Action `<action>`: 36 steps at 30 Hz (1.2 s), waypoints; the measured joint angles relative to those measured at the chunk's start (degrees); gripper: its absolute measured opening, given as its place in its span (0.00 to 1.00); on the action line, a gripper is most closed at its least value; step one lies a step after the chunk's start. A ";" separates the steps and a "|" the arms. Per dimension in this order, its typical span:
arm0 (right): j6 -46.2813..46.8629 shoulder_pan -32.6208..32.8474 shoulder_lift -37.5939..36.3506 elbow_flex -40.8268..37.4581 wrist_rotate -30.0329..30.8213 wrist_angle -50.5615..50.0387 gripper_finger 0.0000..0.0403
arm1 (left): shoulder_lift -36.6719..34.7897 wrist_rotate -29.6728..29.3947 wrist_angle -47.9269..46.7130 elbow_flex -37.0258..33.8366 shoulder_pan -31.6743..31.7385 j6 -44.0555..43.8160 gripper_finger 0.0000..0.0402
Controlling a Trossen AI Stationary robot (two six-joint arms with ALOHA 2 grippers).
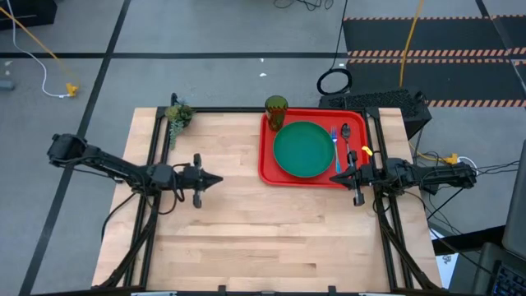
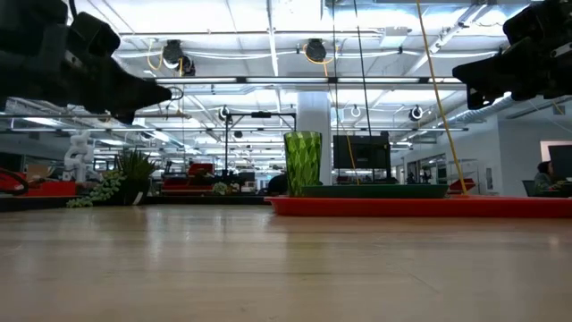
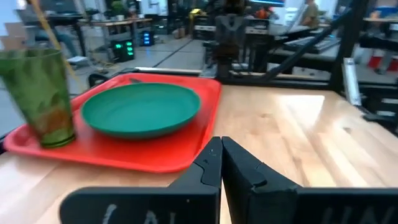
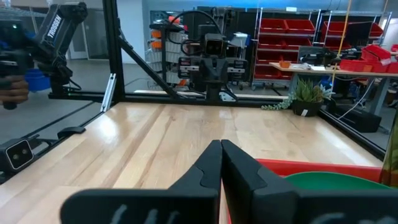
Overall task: Pick and place plate/cup/fork/spoon on tray
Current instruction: Return to Home Position
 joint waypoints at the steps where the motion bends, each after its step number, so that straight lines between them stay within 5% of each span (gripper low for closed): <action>1: 0.00 0.00 0.00 0.00 -0.01 0.01 0.00 | -0.52 -0.66 0.03 -0.42 0.00 -0.28 0.01; 23: 0.00 0.00 0.00 0.00 -0.03 0.02 0.00 | -8.78 -6.09 -0.87 -0.96 -9.02 6.21 0.01; 36: 0.00 0.02 0.00 0.00 -0.03 0.01 0.00 | -21.75 -6.85 -12.41 -0.94 -11.15 10.94 0.01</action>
